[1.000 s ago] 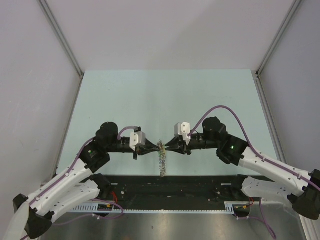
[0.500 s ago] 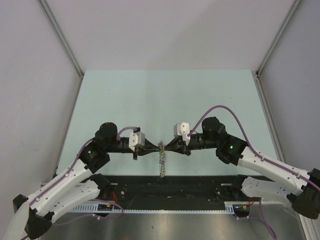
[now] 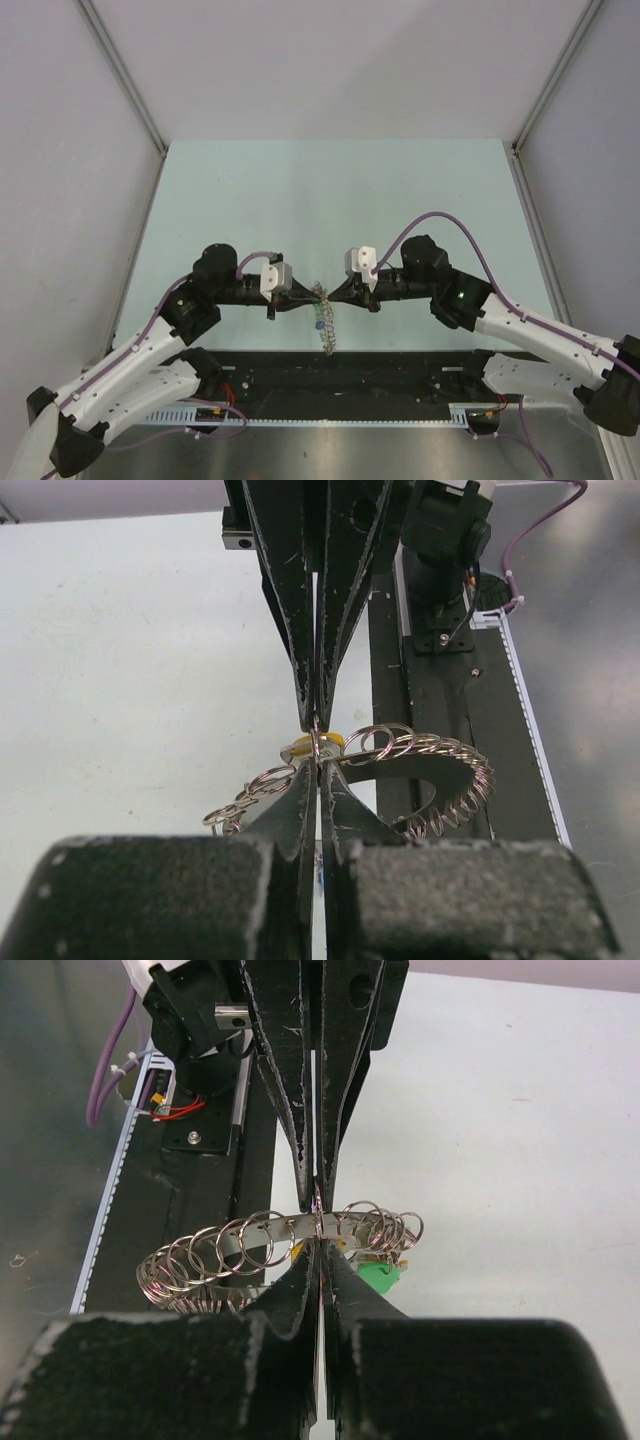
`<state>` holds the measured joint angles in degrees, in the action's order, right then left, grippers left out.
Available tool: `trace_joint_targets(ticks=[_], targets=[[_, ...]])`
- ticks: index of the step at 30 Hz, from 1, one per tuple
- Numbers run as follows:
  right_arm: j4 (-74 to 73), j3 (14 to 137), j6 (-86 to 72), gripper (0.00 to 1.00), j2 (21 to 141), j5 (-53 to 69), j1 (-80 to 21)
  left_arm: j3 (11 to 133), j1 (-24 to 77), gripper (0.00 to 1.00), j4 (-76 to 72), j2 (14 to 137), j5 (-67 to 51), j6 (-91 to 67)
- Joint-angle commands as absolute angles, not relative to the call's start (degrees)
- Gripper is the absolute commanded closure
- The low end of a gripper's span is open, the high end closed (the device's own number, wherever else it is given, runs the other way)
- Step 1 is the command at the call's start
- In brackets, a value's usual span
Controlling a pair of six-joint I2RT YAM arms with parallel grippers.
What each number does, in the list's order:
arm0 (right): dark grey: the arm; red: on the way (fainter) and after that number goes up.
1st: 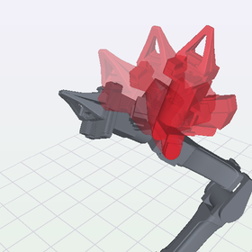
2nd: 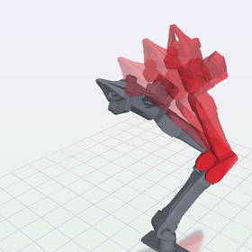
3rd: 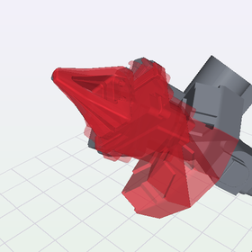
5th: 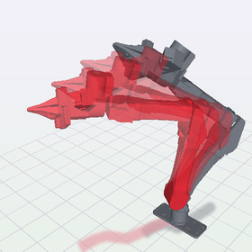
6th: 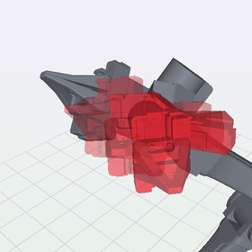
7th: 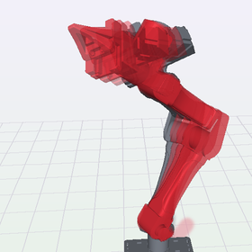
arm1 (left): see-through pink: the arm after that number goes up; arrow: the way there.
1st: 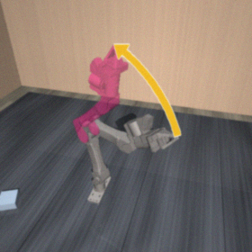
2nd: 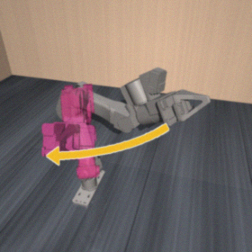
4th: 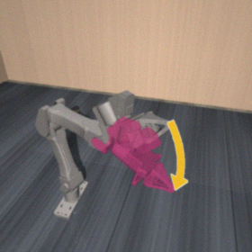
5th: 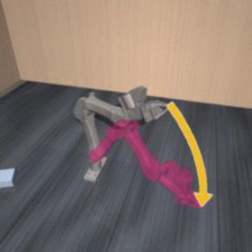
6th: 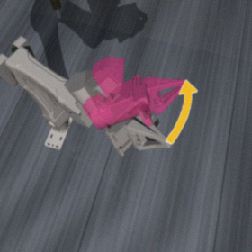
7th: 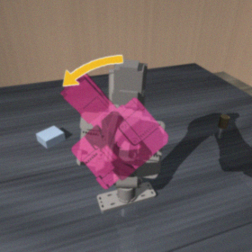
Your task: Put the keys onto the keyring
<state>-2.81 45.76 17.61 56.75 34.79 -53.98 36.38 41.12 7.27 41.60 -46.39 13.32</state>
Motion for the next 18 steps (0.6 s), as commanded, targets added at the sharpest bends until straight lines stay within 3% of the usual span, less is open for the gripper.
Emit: trace_joint_targets(ticks=[1,18], targets=[[-1.5,47.7,18.2,1.00,57.4,32.3,-55.3,39.6,41.6,1.00,8.9,43.3,-46.6,13.4],[-4.7,50.5,19.2,1.00,58.8,28.9,-56.9,42.3,44.1,1.00,15.1,46.3,-45.1,16.3]])
